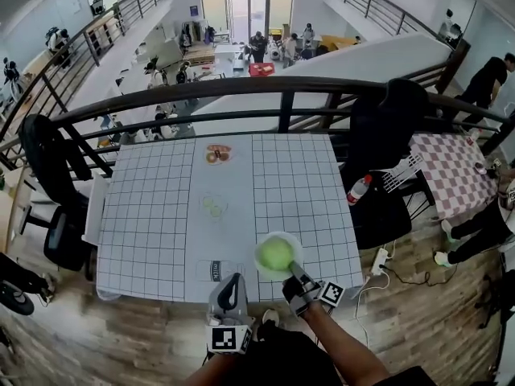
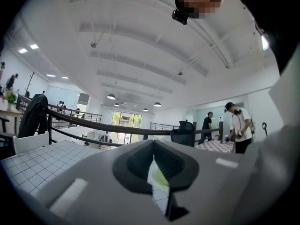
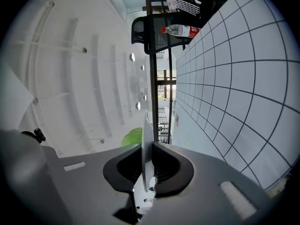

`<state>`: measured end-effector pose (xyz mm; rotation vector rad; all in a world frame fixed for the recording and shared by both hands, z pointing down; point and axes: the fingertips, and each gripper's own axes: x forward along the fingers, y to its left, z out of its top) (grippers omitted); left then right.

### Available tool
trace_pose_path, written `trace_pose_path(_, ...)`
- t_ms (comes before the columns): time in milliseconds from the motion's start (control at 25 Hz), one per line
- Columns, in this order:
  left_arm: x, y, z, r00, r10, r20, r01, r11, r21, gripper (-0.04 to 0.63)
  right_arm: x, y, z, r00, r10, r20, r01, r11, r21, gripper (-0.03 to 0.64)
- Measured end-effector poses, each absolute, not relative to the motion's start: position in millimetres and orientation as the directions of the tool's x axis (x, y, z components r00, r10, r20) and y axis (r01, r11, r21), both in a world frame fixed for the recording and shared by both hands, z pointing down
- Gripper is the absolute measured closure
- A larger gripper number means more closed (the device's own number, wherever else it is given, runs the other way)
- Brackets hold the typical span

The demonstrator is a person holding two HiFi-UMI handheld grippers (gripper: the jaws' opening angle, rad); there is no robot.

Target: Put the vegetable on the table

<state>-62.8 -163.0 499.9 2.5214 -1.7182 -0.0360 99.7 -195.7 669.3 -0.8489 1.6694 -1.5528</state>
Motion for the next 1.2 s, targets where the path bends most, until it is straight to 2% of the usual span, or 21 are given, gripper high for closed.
trace_pose_path(200,-69.9,-168.6,499.9,0.323,-0.945,0.045,-0.944,-0.319,0.085,0.588,107.0,-210.4,688.0,-0.493,-0.867,-0.076,0.023,0.074,-0.997,0.584)
trace_pose_path(320,-71.2,-172.9,493.6,0.315,-0.948,0.041,-0.947,-0.311,0.076,0.588,113.4,-218.9,697.2,-0.472,-0.88,-0.06,-0.017,0.077,-0.997,0.584)
trace_pose_path(760,-74.4,-183.8,486.6,0.278,-0.959,0.044,-0.959,-0.276,0.06,0.588,124.5,-227.1,750.3,-0.495,-0.869,0.014,-0.103,0.043,-0.994,0.581)
trace_pose_path(960,-81.9,-175.4,493.9,0.278,-0.958,0.074,-0.96,-0.274,0.06,0.588,115.4,-225.1,771.2,-0.472,-0.882,-0.013,-0.064,0.049,-0.997,0.581)
trace_pose_path(1200,-94.1,-172.8,500.1,0.258,-0.961,0.103,-0.966,-0.253,0.056,0.588,112.4,-228.9,792.0,-0.429,-0.902,0.041,-0.041,-0.026,-0.999,0.582)
